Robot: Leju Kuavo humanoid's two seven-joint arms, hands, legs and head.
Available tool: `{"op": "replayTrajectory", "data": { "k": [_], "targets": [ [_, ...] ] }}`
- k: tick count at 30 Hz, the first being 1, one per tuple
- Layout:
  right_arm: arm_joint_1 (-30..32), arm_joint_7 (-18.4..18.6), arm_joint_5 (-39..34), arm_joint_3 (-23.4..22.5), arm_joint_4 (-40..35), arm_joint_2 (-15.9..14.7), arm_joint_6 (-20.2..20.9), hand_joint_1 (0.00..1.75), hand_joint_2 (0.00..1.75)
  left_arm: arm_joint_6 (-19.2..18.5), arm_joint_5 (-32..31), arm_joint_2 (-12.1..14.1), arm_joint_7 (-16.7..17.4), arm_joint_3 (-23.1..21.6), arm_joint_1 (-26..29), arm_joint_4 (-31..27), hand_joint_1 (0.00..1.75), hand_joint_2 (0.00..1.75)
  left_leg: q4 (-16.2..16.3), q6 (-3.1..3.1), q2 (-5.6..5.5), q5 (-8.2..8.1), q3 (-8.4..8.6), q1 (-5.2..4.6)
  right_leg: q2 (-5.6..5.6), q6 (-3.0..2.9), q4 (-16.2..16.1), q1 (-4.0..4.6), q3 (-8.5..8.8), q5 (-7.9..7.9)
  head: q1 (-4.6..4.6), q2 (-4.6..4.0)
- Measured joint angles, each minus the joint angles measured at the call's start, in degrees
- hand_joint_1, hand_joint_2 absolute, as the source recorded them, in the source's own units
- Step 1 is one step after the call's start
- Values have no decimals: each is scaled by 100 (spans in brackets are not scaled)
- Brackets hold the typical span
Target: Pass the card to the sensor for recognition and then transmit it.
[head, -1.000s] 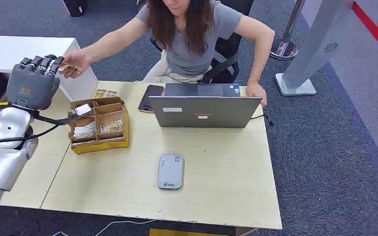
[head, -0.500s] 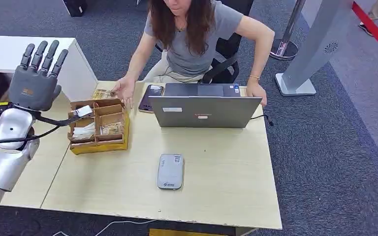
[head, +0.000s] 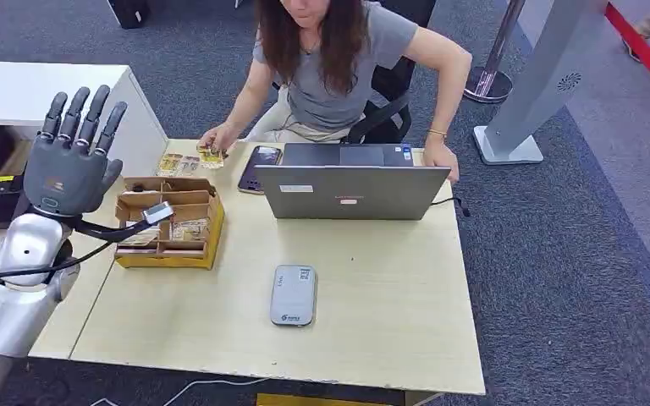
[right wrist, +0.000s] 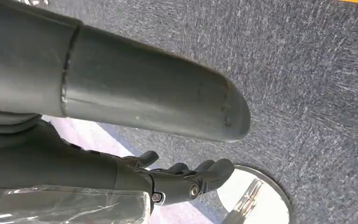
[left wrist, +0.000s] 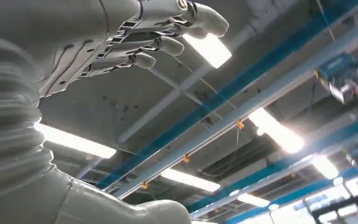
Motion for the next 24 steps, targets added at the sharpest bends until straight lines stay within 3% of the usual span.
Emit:
{"op": "replayTrajectory", "data": {
  "k": [13,24],
  "targets": [
    [99,-81,-147,-15,2,0,-99,0,0,437,409,-59,-125,612,1403,-1648,0,175,0,0,0,0,1,0,0,0,0,0,-1,-1,0,2],
    [106,-88,-228,-26,2,0,-123,0,0,433,1228,-133,-454,1110,1982,-2202,0,175,-1,0,-3,0,0,1,-2,0,0,0,0,-2,0,0]
  ]
}}
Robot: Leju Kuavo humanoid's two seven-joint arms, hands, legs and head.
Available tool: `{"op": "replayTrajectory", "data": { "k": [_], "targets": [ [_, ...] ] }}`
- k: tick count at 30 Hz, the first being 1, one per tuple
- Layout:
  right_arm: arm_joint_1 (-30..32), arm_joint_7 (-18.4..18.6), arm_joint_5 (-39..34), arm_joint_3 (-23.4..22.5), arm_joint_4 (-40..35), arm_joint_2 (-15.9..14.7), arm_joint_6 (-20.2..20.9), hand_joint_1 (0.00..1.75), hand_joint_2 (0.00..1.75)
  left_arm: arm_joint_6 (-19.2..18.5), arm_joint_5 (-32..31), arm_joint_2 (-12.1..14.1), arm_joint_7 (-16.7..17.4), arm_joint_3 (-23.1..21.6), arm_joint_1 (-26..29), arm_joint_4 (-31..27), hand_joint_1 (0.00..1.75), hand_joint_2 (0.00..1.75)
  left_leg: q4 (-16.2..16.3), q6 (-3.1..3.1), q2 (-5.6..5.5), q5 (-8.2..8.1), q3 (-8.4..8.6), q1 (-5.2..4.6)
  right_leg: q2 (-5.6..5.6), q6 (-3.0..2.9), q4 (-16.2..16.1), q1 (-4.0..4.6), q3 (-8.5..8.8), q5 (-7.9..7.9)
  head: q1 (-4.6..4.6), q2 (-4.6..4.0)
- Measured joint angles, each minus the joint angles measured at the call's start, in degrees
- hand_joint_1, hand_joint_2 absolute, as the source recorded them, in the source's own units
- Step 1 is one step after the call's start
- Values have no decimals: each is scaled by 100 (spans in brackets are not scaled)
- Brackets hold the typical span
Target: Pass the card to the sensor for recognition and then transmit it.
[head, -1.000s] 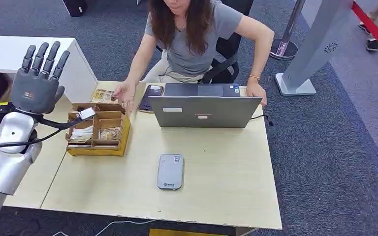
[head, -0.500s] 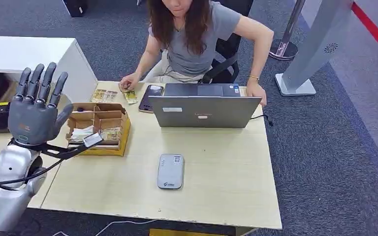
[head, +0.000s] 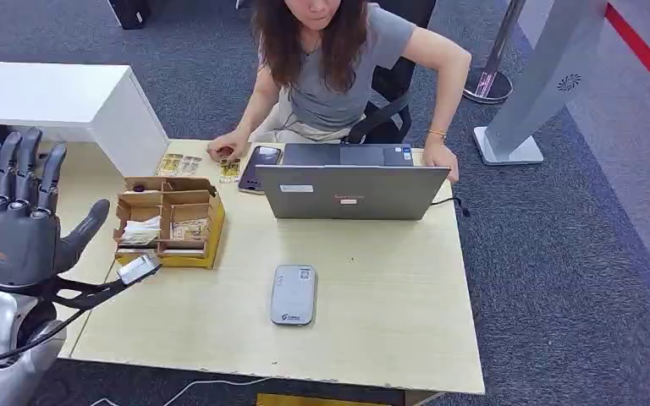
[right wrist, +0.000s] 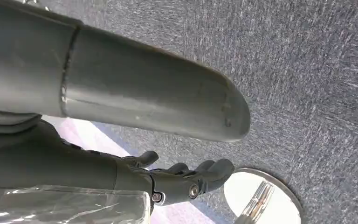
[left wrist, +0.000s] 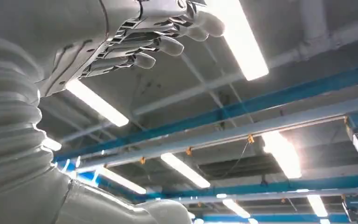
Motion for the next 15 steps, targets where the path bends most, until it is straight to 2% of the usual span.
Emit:
{"op": "replayTrajectory", "data": {
  "k": [8,15],
  "targets": [
    [13,-11,-109,-92,0,7,-48,0,0,-59,1074,-229,-409,245,399,-350,0,175,0,0,-1,-1,0,-1,-1,0,0,0,0,0,0,0],
    [41,-28,-111,-140,0,24,-63,0,0,-607,2672,-587,-1007,570,828,-645,0,175,0,0,0,-1,0,0,0,0,0,0,0,0,-2,0]
  ]
}}
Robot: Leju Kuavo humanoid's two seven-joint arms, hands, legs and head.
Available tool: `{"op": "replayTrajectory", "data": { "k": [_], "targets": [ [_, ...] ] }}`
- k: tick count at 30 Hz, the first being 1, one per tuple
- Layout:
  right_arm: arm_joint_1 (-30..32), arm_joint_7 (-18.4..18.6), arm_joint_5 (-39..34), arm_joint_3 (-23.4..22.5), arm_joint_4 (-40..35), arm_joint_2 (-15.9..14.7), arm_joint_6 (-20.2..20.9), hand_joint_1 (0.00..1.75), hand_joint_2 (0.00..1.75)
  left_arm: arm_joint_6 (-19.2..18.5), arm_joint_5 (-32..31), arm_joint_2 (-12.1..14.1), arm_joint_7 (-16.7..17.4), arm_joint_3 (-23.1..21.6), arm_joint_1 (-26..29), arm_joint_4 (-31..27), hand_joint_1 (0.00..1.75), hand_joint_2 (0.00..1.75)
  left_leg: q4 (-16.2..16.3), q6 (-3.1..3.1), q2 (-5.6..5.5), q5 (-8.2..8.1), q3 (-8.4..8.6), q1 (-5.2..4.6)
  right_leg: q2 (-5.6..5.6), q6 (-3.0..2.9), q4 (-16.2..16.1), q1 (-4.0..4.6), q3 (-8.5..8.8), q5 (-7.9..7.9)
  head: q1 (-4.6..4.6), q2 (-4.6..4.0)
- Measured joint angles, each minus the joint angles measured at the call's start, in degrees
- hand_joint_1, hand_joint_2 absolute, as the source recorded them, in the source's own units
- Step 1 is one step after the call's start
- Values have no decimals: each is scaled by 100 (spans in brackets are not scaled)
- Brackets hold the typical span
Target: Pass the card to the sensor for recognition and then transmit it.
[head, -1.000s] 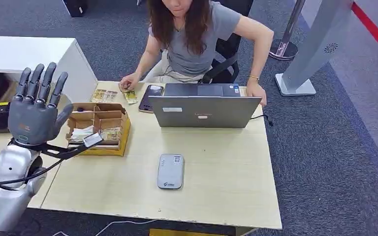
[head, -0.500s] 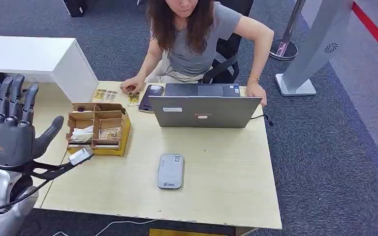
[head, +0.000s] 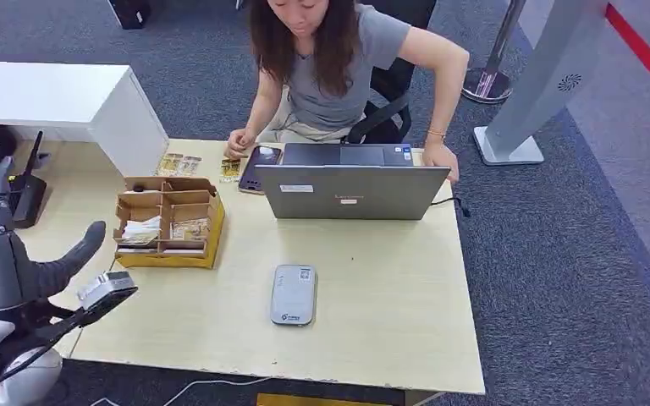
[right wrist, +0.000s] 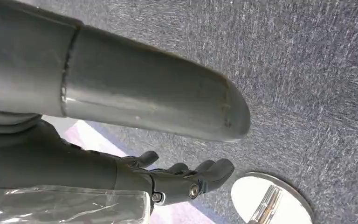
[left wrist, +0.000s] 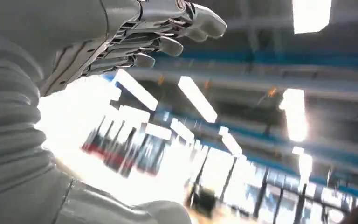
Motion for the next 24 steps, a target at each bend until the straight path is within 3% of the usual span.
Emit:
{"op": "replayTrajectory", "data": {
  "k": [7,15,21,22,24],
  "targets": [
    [19,-39,-2,-72,-2,0,-83,0,0,-933,1789,-446,-654,446,358,-232,0,175,0,0,-1,0,-1,0,-1,0,0,0,1,0,0,0],
    [23,-203,0,-129,-4,2,-223,0,0,-1430,2547,-798,-820,827,535,-426,0,175,0,0,-2,0,-2,0,-3,0,0,0,1,0,-2,0],
    [20,-208,0,-131,-4,2,-240,0,0,-1526,2684,-914,-827,967,565,-461,0,175,0,0,-3,0,-1,1,-3,0,0,0,1,0,0,0],
    [20,-208,0,-133,-4,2,-243,0,175,-1526,2688,-925,-827,980,567,-464,0,175,0,0,-3,0,-1,1,-3,0,0,0,1,0,0,0],
    [21,-210,0,-133,-4,2,-249,0,175,-1528,2688,-949,-827,1019,571,-466,0,175,0,0,-3,0,-1,1,-3,0,0,0,1,0,0,0]
  ]
}}
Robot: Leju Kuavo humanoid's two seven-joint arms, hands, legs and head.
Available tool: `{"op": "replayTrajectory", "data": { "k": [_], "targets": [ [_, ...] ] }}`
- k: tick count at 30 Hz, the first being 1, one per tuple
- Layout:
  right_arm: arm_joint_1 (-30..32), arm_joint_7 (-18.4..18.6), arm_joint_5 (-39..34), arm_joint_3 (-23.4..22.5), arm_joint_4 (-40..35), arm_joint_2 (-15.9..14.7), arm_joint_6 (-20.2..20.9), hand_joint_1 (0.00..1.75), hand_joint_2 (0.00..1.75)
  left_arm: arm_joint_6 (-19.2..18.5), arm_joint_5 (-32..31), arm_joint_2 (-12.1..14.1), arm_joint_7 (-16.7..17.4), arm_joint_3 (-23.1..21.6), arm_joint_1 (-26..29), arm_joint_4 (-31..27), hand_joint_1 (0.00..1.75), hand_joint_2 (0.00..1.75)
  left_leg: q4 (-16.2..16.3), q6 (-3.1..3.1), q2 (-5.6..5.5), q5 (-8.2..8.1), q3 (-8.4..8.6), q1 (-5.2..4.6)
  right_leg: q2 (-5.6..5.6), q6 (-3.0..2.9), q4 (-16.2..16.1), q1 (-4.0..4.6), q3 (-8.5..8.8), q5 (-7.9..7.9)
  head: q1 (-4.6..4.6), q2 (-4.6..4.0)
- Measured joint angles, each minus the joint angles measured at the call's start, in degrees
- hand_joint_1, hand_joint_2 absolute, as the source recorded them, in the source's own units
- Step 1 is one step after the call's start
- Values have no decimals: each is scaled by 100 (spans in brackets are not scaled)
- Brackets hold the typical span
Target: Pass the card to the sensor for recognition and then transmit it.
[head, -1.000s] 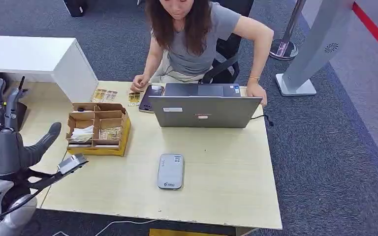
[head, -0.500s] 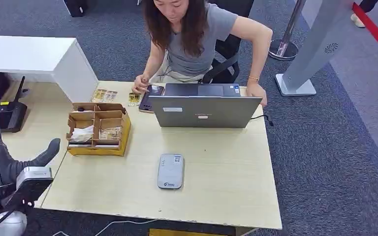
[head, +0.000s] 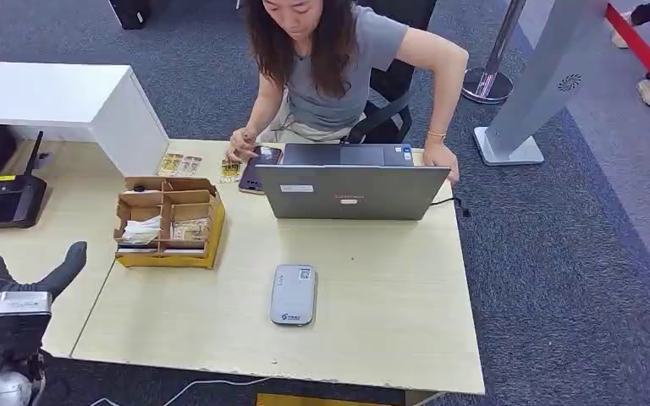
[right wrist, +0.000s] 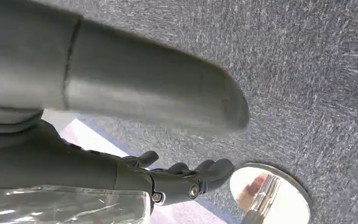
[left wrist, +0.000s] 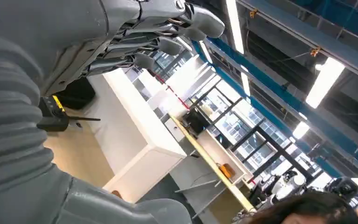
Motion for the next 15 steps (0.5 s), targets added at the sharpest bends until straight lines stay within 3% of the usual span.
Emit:
{"op": "replayTrajectory", "data": {
  "k": [15],
  "targets": [
    [-14,-48,-7,-4,0,0,39,0,175,-267,-2,-35,44,205,15,-4,0,175,0,0,0,0,0,0,0,0,0,0,0,0,2,0]
  ]
}}
